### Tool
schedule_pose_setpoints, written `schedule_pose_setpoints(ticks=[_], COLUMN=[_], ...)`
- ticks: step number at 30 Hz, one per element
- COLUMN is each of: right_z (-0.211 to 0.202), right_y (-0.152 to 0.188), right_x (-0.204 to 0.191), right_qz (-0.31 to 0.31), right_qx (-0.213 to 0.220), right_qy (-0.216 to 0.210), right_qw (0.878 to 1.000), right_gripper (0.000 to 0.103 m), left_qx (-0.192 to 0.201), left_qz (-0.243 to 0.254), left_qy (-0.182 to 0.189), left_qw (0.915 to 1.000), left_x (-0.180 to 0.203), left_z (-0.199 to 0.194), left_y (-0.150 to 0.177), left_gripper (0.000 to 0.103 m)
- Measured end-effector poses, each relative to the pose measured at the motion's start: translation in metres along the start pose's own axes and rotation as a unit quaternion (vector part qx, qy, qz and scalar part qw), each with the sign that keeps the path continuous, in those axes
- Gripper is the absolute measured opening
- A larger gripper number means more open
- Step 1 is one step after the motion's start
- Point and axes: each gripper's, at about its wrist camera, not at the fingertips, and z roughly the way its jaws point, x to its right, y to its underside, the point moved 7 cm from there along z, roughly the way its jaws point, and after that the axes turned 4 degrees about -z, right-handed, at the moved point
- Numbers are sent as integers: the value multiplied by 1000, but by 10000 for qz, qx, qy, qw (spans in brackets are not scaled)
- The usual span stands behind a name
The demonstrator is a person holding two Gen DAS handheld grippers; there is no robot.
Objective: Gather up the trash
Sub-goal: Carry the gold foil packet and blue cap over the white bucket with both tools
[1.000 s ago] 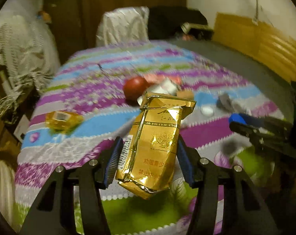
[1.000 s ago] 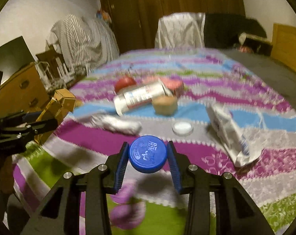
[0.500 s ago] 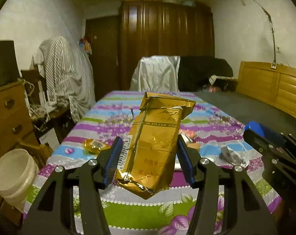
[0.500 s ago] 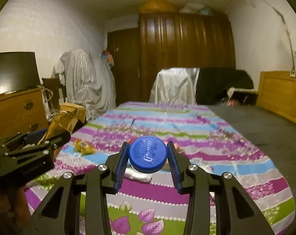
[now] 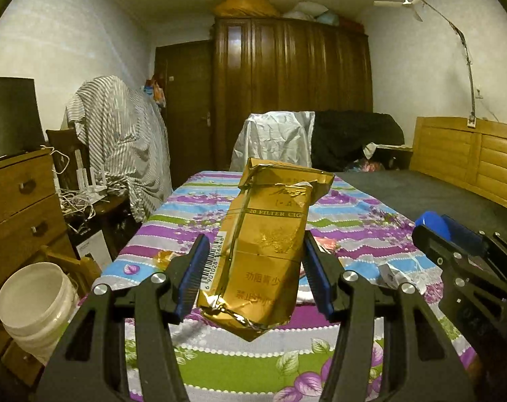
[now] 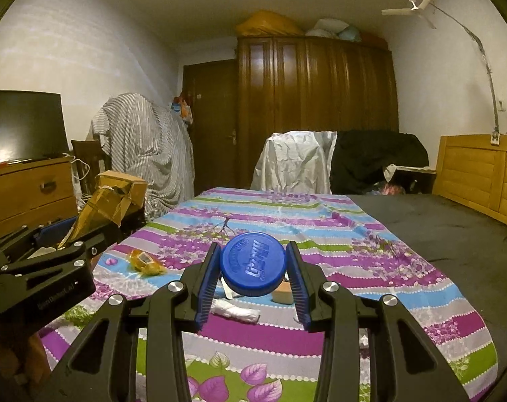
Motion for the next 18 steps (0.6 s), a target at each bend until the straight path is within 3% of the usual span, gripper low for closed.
schedule_pose_setpoints(ticks=[9, 18], right_z=[16, 46], right_y=[-37, -71], right_x=[-52, -153], right_qz=[-205, -415], right_qx=[225, 245], right_qy=[-505, -1393], right_qw=[9983, 9891], right_gripper=[41, 41], left_qx=[185, 338], left_qz=[-255, -517], left_qy=[-618, -1379], left_qw=[9976, 9885], left_x=[-61, -147], left_z=[-13, -33], left_y=[-21, -42], left_gripper=[53, 53])
